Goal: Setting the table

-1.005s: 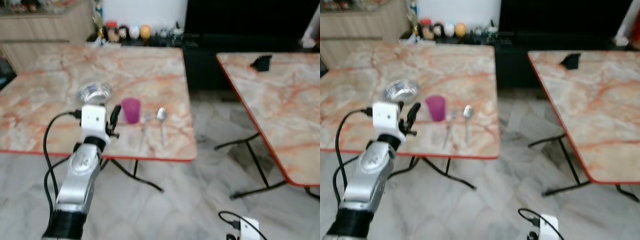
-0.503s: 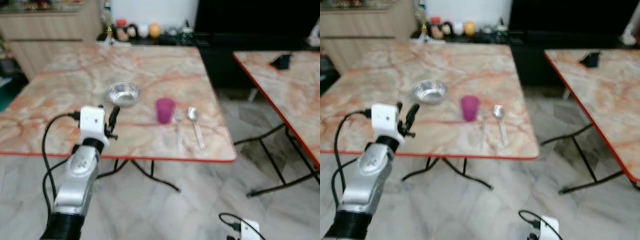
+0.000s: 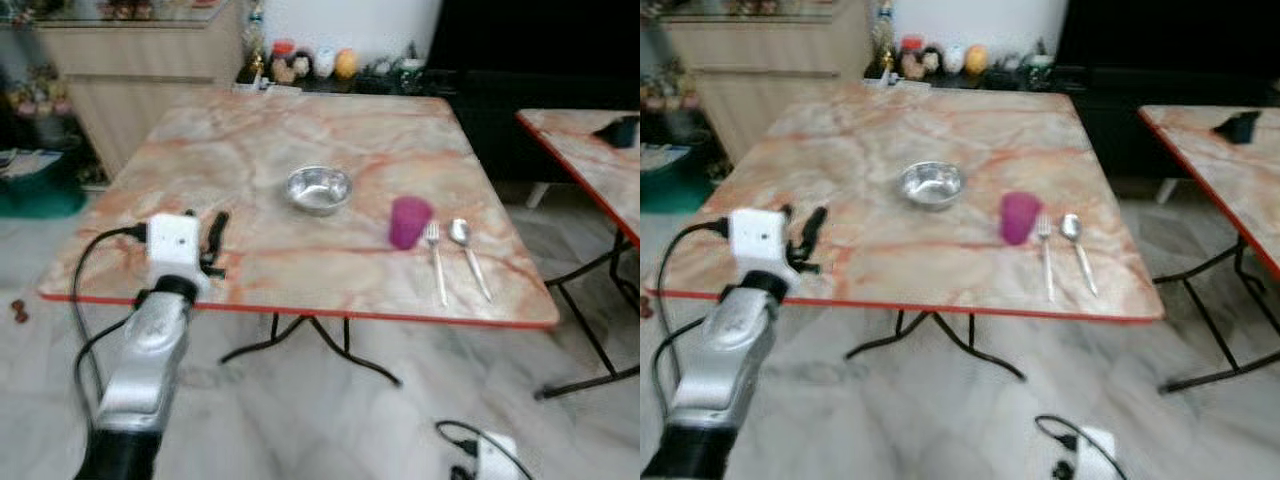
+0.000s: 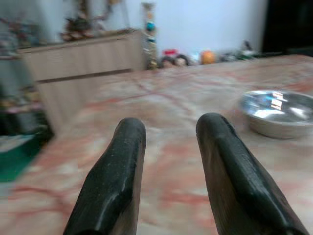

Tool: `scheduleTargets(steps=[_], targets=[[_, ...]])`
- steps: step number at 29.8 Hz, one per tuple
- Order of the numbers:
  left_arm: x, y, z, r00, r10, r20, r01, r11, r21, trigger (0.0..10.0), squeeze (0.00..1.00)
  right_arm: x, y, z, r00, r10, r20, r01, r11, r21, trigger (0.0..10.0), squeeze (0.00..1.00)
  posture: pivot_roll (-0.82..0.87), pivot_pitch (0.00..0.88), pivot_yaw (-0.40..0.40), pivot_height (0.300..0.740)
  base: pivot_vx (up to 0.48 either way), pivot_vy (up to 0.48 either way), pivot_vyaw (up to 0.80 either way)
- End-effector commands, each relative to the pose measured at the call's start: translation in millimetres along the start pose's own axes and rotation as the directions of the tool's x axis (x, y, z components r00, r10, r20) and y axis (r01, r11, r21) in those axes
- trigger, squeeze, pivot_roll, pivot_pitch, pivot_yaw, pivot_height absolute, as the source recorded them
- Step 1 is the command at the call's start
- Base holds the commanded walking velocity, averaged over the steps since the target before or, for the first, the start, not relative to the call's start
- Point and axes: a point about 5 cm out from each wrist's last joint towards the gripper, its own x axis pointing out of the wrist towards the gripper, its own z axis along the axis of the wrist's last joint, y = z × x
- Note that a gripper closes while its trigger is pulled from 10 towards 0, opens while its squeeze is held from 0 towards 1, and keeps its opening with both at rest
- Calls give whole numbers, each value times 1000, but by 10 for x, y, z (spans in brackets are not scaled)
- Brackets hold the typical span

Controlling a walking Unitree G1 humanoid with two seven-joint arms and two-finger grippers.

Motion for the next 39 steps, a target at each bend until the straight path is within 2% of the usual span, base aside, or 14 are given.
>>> scheduleTargets(steps=[1, 8, 26, 39], targets=[[27, -119, 44, 999, -33, 12, 33, 999, 1, 10000, 0, -18, -140, -21, 999, -38, -7, 38, 999, 1, 10000, 0, 148, 0, -41, 740, 0, 0, 0], [15, -200, 46, 996, -87, 14, 87, 996, -30, 10000, 0, -16, -153, -2, 999, -42, -3, 42, 999, 0, 10000, 0, 145, 0, -44, 740, 0, 0, 0], [9, -266, 62, 993, -117, 4, 117, 988, -97, 10000, 0, -11, -162, 25, 999, -44, 3, 44, 999, 4, 10000, 0, 147, 0, -44, 740, 0, 0, 0], [12, -260, 73, 993, -119, 6, 119, 989, -91, 10000, 0, -11, -164, 30, 999, -45, 5, 45, 999, 5, 10000, 0, 147, 0, -43, 740, 302, 0, 0]])
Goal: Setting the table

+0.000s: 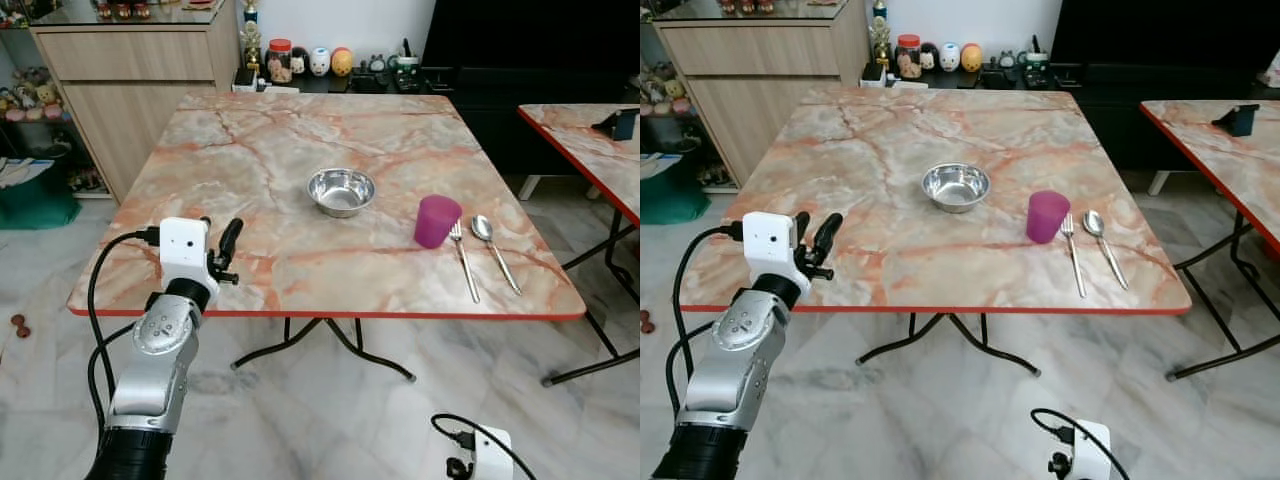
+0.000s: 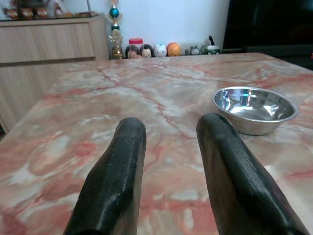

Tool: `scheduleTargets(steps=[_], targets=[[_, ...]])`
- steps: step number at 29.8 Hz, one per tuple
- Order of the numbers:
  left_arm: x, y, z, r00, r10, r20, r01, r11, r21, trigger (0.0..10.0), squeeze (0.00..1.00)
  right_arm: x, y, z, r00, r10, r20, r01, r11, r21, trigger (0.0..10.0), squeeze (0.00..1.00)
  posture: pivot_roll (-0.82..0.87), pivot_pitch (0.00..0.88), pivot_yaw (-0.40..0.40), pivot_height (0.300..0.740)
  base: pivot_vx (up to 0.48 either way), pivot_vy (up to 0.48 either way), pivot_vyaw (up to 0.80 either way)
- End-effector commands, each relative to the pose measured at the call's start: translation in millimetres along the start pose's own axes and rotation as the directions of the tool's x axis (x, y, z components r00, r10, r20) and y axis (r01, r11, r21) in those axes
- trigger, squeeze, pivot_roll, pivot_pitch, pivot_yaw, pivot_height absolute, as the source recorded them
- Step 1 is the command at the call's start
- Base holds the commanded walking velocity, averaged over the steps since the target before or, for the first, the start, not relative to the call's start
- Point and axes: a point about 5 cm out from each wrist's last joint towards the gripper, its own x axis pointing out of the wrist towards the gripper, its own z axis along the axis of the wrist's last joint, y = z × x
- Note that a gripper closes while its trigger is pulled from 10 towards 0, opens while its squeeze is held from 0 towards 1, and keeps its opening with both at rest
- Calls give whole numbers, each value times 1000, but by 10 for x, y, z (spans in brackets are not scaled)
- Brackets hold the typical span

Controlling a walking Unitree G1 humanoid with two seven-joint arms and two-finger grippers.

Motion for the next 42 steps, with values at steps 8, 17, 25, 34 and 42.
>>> scheduleTargets(steps=[8, 17, 25, 34, 42], targets=[[3, -14, 60, 1000, -11, 19, 11, 1000, 7, 10000, 0, 0, -28, 13, 1000, -11, 3, 11, 1000, 10, 10000, 0, 148, 0, -43, 740, 367, 0, 0], [17, -35, 69, 999, -23, 25, 23, 1000, 14, 10000, 0, 0, -22, 10, 1000, -8, 2, 8, 1000, 9, 10000, 0, 148, 0, -39, 740, 367, 0, 0], [23, -38, 80, 999, -32, 32, 32, 999, 14, 10000, 0, -1, -16, 2, 1000, -4, -2, 4, 1000, 4, 10000, 0, 150, 0, -36, 740, 180, 0, 0], [82, -129, 134, 994, -112, 20, 112, 993, -47, 10000, 0, 0, -13, 0, 1000, -1, -7, 1, 1000, 3, 10000, 0, 159, 0, -36, 740, 0, 0, 0], [128, -205, 136, 988, -155, 2, 155, 985, -81, 10000, 0, 3, -3, 8, 1000, 2, -6, -2, 1000, 5, 10000, 0, 152, 0, -34, 740, 0, 0, 0]])
